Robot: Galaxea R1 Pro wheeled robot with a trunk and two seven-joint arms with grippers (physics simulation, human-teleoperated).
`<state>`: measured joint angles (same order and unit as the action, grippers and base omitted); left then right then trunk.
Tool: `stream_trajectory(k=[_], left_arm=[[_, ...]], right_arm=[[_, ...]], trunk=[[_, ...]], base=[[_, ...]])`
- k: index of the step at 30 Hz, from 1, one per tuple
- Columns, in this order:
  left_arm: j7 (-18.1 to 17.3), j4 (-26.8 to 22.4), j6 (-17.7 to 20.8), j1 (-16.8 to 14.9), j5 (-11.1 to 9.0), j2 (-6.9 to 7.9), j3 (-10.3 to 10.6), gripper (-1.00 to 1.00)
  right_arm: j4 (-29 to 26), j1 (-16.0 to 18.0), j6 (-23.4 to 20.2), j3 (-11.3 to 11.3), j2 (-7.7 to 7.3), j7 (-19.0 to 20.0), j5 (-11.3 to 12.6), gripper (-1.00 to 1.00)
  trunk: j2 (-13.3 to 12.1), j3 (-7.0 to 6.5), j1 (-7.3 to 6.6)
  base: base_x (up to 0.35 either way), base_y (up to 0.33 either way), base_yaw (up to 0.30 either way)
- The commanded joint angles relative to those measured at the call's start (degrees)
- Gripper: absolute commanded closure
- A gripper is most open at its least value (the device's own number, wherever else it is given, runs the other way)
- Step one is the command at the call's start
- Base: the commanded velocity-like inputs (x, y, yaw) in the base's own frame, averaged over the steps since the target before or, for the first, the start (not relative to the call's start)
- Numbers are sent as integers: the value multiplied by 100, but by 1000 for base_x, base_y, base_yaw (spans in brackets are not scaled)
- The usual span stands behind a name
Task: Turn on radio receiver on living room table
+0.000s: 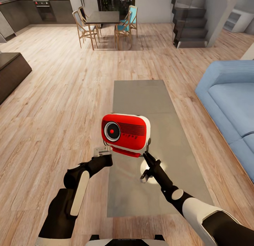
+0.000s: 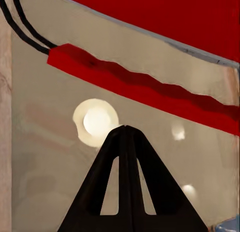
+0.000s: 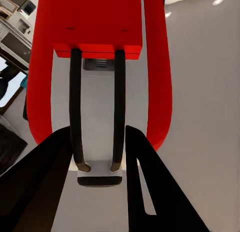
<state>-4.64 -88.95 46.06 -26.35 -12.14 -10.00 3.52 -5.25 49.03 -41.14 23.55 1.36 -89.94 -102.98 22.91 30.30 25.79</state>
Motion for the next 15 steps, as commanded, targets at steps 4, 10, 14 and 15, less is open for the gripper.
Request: stream_trajectory(k=[4, 10, 14, 15], left_arm=[[-420, 0, -7, -23, -278, 0, -12, 100], [-618, 0, -24, -108, -760, 0, -101, 100], [-783, 0, -13, -286, -859, 0, -118, 100], [-826, 0, -12, -310, -932, 0, -120, 100]], right_arm=[[103, 2, 2, -29, -38, -6, -12, 100], [212, 2, 1, -27, -87, -6, -18, 100], [374, 2, 1, -26, -126, -6, -20, 100], [387, 2, 0, -26, -144, -6, -20, 100]], trunk=[[1, -1, 0], [1, -1, 0], [1, -1, 0], [1, -1, 0]], base=[[0, 0, 0], [0, 0, 0], [0, 0, 0], [0, 0, 0]])
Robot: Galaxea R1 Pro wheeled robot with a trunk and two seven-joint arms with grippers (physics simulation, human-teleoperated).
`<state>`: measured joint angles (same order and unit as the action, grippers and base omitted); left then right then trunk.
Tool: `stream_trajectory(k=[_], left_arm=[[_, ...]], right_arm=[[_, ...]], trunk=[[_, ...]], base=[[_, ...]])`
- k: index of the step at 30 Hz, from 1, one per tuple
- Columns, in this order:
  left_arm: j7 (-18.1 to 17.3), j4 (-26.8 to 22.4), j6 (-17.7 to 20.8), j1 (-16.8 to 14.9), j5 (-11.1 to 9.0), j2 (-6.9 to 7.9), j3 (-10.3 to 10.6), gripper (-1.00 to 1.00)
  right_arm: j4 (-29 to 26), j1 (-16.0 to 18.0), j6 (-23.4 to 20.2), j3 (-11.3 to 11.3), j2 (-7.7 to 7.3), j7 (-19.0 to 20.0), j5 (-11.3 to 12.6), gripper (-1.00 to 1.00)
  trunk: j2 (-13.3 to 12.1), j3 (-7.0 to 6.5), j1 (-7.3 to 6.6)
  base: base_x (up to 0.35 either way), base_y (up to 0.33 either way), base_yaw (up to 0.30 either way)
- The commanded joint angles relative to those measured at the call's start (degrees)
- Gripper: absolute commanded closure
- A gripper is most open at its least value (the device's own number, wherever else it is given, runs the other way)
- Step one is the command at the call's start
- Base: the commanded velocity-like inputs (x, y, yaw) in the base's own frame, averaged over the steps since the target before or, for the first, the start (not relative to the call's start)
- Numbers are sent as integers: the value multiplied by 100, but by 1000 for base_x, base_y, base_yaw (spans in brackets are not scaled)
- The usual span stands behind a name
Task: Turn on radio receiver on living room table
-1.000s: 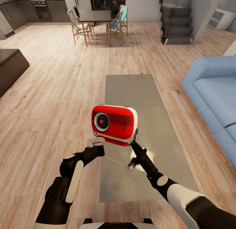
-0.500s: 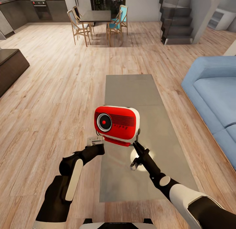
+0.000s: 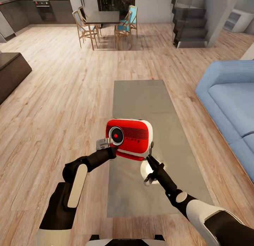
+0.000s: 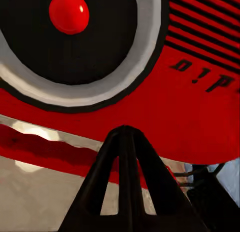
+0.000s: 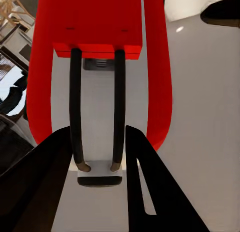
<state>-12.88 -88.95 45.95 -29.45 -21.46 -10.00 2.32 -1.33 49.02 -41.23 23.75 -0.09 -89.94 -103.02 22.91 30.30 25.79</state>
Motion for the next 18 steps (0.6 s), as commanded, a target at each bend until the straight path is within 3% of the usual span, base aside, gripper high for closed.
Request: stream_trajectory(k=[1, 4, 6, 18], left_arm=[[-44, 0, 1, -26, -156, 0, -5, 100], [-79, 0, 2, -67, -451, 0, -36, 100], [-91, 0, 2, -84, -533, 0, -139, 100], [-57, 0, -33, -162, -562, 26, -454, 100]], right_arm=[[14, 2, 10, -46, -17, -6, -16, 100], [75, 2, 10, -46, -33, -6, -16, 100], [104, 2, 10, -46, -34, -6, -16, 100], [212, 2, 10, -46, -35, -6, -27, 100]], trunk=[[1, -1, -1], [1, -1, -1], [1, -1, -1], [1, -1, -1]], base=[[0, 0, 0], [0, 0, 0], [0, 0, 0], [0, 0, 0]])
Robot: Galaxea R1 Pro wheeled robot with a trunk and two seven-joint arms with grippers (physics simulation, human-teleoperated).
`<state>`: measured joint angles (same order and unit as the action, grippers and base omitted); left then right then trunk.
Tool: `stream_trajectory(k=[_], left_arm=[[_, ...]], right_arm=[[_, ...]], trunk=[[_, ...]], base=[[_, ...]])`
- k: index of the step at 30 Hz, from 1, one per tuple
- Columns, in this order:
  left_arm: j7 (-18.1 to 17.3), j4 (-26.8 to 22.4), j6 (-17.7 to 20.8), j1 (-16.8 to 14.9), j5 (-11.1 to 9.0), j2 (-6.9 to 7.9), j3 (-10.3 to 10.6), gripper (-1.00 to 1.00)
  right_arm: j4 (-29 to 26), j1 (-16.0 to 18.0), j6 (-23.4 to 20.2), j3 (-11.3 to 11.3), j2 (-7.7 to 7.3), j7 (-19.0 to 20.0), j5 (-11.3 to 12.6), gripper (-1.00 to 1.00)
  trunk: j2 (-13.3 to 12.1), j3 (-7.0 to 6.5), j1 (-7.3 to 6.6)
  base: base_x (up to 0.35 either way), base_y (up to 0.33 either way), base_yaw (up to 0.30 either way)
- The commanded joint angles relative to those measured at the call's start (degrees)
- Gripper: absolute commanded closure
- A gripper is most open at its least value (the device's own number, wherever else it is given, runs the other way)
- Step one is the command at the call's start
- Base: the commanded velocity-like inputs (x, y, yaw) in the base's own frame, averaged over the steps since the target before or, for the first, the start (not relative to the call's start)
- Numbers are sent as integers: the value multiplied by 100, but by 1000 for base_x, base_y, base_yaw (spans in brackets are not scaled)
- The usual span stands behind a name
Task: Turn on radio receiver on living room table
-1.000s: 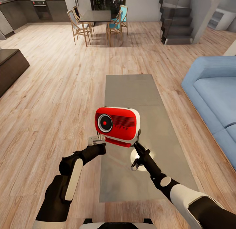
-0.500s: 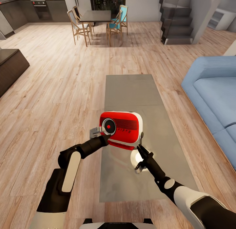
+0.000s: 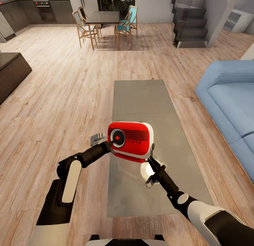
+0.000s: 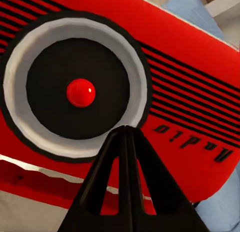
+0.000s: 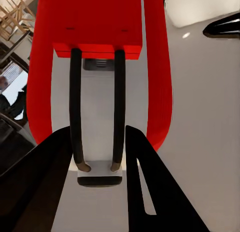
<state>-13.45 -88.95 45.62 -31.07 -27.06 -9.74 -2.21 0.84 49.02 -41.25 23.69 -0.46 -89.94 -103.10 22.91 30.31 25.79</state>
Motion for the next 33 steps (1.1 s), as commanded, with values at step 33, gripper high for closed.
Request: stream_trajectory(k=[33], left_arm=[[9, 627, -6, -405, 13, 146, -390, 100]], right_arm=[[48, -7, 20, -40, 16, -6, -48, 100]], trunk=[[1, -1, 0]], base=[[0, 0, 0]])
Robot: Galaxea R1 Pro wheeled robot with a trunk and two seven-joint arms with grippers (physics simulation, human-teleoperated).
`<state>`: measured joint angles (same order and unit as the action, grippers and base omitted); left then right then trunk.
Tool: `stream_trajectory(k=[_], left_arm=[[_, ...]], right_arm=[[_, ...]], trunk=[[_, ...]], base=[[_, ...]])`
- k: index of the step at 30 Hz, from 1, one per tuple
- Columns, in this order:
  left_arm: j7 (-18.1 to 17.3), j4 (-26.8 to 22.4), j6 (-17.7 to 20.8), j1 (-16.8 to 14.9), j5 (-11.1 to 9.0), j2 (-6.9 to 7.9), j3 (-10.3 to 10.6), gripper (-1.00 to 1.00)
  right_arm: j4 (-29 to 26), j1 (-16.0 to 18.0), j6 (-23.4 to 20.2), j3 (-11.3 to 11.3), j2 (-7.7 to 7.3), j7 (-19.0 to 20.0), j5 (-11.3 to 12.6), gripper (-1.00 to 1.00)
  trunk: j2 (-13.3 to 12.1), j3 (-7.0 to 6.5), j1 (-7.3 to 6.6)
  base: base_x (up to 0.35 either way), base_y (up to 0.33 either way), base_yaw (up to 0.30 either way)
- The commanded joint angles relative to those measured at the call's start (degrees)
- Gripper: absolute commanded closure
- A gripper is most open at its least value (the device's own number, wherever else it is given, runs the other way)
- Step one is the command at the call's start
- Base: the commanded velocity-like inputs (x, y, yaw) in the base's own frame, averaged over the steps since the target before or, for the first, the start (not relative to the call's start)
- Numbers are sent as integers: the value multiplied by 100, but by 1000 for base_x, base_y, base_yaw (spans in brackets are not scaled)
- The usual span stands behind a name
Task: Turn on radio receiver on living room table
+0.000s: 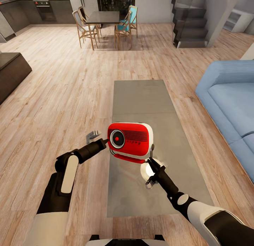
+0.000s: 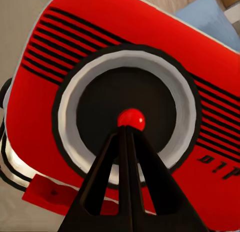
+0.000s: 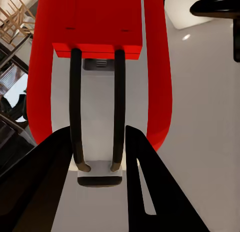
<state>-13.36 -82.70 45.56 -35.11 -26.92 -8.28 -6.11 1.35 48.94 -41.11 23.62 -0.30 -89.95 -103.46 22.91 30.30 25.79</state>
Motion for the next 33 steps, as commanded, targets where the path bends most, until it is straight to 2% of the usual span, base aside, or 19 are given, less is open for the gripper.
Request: stream_trajectory(k=[1, 11, 20, 26, 33], left_arm=[[0, 59, -1, -26, -3, -6, 2, 100], [0, 260, 3, -175, -6, -101, 30, 100], [0, 297, 14, -243, -1, -115, 31, 100], [0, 801, 22, -486, 9, -105, 31, 100], [8, 1082, 16, -608, 27, -94, 31, 100]], right_arm=[[-4, 1, 7, -33, 2, -5, -10, 100], [-4, 1, 7, -33, -4, -5, -9, 100], [-4, 1, 7, -33, 7, -5, -20, 100], [-4, 1, 7, -33, 19, -5, -25, 100], [-4, 1, 7, -33, 21, -5, -25, 100]], trunk=[[1, 0, -1], [1, 0, -1], [1, 0, -1], [1, 0, -1], [1, 0, -1]], base=[[0, 0, 0], [0, 0, 0], [0, 0, 0], [0, 0, 0], [0, 0, 0]])
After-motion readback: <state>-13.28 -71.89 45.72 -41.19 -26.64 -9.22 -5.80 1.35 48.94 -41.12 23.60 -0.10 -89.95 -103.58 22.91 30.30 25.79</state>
